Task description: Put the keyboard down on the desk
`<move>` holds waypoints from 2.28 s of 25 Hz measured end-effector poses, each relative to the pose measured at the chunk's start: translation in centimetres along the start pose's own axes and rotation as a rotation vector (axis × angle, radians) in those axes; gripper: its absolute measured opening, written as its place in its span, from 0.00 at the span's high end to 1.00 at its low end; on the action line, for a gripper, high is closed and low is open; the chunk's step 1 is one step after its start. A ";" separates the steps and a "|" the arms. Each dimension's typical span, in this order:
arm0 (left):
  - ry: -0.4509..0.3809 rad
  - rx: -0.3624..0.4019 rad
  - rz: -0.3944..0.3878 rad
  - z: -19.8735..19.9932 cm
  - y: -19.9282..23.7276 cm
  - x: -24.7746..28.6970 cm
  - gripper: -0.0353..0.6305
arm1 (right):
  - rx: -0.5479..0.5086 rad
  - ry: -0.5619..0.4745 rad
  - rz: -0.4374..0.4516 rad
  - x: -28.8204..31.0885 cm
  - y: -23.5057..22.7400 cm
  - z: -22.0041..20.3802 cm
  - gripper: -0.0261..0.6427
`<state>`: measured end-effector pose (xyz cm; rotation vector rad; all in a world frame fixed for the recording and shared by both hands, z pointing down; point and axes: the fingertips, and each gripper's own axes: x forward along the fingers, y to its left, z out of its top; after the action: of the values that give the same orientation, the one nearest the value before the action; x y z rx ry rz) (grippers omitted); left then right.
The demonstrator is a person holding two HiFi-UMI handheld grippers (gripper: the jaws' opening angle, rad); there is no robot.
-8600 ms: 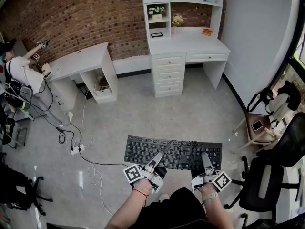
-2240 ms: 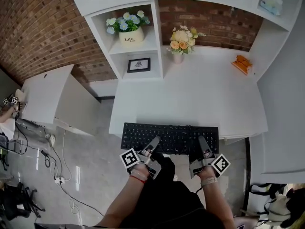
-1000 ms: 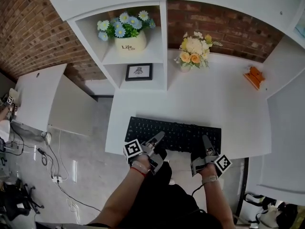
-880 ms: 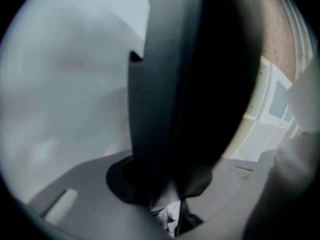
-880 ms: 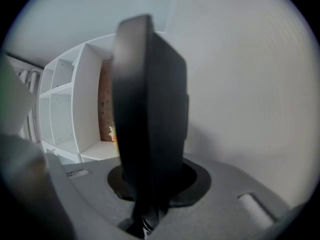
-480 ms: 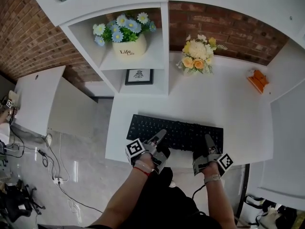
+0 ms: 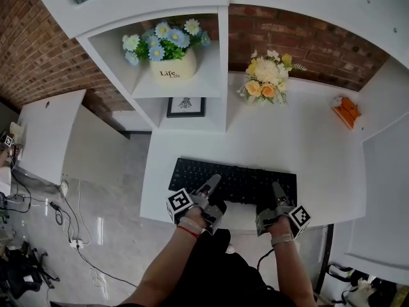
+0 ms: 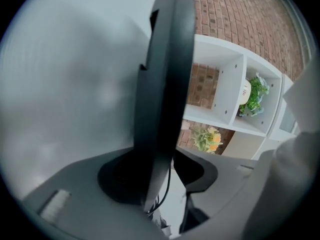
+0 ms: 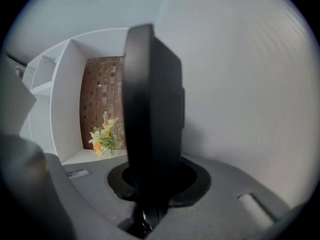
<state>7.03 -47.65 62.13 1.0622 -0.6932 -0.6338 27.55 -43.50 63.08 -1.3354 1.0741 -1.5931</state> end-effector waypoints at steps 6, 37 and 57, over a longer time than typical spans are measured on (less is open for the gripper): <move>0.061 0.020 -0.017 -0.7 0.0 -0.2 0.63 | -0.014 -0.027 -0.010 0.2 0.1 0.3 0.86; 0.703 0.969 0.221 -8.4 3.9 -4.6 0.96 | -0.037 0.145 0.052 0.3 0.9 0.1 0.73; 0.722 0.930 0.281 -8.3 4.6 -4.3 0.96 | -0.908 0.755 -0.010 -5.9 -0.6 -5.9 0.65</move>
<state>11.31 -38.22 62.91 1.8630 -0.4625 0.3908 22.57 -37.04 61.19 -1.2445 2.4606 -1.7209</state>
